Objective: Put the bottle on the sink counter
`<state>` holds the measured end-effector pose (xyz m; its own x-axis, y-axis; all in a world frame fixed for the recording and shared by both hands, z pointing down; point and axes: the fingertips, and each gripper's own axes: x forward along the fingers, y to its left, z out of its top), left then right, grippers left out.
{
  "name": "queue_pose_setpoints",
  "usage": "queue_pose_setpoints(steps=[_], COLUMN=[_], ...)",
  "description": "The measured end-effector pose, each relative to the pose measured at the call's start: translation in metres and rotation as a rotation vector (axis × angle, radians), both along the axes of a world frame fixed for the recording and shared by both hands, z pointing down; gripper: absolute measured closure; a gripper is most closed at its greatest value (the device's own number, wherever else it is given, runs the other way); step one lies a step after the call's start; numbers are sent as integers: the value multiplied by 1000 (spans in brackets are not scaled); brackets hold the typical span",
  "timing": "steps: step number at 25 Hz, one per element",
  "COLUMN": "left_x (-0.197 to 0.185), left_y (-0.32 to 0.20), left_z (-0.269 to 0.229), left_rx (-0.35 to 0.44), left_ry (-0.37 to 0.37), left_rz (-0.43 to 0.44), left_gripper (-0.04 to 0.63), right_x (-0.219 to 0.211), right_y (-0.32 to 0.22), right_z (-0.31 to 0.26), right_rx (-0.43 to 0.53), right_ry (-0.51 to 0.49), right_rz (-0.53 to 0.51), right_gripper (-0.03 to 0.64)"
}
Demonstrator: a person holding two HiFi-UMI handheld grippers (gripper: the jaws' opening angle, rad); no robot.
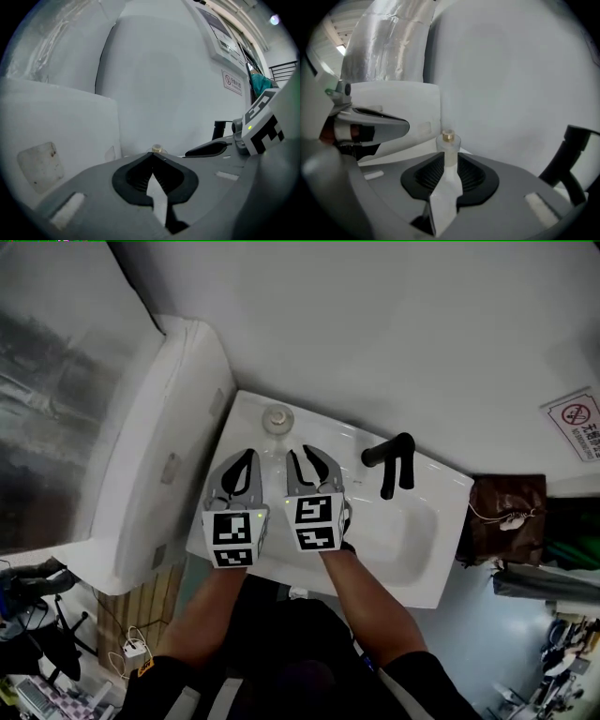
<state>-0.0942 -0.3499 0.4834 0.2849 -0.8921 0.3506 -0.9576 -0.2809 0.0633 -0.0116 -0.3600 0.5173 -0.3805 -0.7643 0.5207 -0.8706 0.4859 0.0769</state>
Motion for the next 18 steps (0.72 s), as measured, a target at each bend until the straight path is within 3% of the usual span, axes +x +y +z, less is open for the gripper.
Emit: queue_pose_setpoints(steps=[4,18], left_x=[14,56], left_y=[18,96], left_z=[-13,-58], left_rx=[13,69], left_ry=[-8,-23], left_rz=[14,47], left_gripper=[595,595], right_x=[13,51], right_y=[23,114], right_z=[-23,-74], right_rx=[40,93], right_ry=[-21,-79], right_rz=[25,10], right_gripper=[615,615])
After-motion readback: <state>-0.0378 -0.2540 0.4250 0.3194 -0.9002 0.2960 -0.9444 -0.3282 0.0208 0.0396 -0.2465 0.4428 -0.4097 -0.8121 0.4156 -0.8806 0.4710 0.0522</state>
